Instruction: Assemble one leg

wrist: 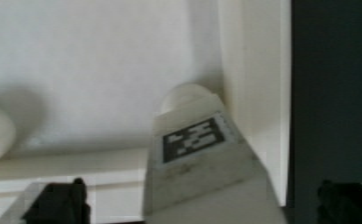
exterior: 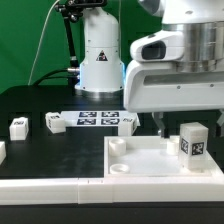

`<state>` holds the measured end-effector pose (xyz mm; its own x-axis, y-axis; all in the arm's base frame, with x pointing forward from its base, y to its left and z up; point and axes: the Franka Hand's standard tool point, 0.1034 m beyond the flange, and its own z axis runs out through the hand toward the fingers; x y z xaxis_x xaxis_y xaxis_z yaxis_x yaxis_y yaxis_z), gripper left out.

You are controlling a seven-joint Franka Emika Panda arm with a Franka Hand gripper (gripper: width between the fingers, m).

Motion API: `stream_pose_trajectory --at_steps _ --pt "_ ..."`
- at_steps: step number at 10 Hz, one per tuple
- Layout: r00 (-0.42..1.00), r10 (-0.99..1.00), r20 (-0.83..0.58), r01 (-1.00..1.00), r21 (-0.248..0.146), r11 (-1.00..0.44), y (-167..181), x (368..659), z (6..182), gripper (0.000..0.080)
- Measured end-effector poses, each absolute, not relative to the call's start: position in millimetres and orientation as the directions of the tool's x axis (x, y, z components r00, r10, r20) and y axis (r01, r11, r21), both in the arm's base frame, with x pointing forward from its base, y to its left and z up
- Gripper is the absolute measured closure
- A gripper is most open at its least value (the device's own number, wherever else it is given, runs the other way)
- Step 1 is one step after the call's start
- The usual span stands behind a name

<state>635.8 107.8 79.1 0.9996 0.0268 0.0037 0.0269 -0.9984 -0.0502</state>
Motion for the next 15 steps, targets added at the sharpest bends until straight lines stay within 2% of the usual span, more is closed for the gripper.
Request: stream_pose_trajectory --at_steps 3,4,5,6,7,9,12,15 --pt "0.992 0.125 0.007 0.125 -0.049 -0.991 106.6 635.3 78.1 0.0150" --pt "0.992 0.122 0.007 0.123 -0.050 -0.991 106.5 635.3 78.0 0.0275" --pt "0.992 0.122 0.007 0.123 -0.050 -0.991 106.5 635.3 78.0 0.0275" --pt "0.995 0.104 0.006 0.104 -0.051 -0.993 106.9 635.2 78.0 0.0415" --pt "0.996 0.085 0.004 0.085 -0.051 -0.995 107.1 635.0 77.7 0.0510" --pt "0.999 0.051 0.002 0.051 -0.053 -0.997 107.4 634.9 77.6 0.0510" --pt "0.941 -0.336 -0.031 -0.338 -0.062 -0.939 112.2 632.3 75.5 0.0510" --pt "0.693 -0.716 -0.085 -0.720 -0.044 -0.692 116.7 629.4 74.9 0.0509"
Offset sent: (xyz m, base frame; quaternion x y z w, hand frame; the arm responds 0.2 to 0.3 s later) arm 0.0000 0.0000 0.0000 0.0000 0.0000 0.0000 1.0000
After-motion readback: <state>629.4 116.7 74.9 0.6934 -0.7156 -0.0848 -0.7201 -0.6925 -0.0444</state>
